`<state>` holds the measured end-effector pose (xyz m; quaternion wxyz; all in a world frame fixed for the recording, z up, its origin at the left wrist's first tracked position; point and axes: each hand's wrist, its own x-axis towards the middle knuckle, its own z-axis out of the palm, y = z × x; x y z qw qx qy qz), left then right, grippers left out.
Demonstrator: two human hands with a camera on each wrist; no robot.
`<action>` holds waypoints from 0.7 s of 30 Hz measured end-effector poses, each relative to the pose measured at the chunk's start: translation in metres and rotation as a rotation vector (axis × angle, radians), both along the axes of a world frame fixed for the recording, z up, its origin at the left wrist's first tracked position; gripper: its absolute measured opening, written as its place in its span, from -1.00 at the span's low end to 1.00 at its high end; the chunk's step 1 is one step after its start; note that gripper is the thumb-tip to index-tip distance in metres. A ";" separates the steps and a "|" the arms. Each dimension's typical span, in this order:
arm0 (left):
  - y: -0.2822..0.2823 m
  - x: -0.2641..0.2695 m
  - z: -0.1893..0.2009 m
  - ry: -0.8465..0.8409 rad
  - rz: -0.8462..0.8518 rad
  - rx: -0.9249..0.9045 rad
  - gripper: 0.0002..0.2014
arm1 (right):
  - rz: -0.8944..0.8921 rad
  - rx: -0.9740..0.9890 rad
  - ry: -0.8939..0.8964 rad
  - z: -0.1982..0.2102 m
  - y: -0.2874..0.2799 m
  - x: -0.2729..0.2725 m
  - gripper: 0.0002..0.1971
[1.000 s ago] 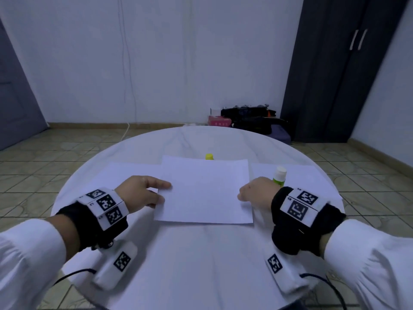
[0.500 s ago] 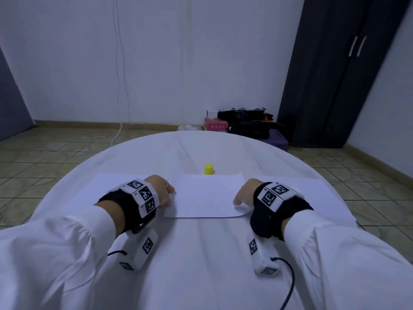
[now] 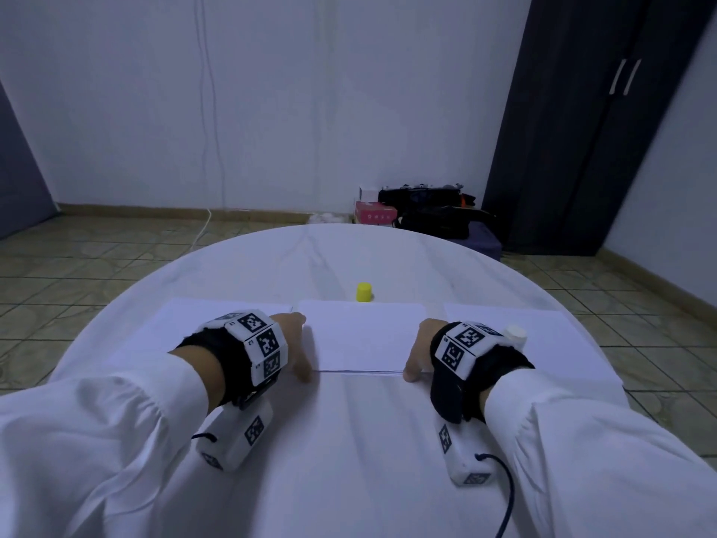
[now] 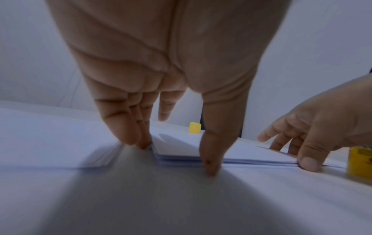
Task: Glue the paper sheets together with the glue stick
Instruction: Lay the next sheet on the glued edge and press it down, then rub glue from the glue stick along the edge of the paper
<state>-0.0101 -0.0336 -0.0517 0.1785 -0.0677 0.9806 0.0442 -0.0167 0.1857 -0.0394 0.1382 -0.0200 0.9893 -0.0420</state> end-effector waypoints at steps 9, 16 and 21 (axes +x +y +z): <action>0.005 0.005 0.003 0.061 0.002 -0.057 -0.11 | 0.072 0.048 0.035 0.011 -0.001 0.018 -0.69; 0.032 0.027 0.016 0.162 -0.018 0.038 -0.03 | 0.102 0.084 -0.178 0.008 0.004 0.059 -0.68; 0.073 0.034 0.020 0.179 -0.130 0.019 -0.06 | 0.176 0.148 -0.200 0.003 0.050 0.084 -0.75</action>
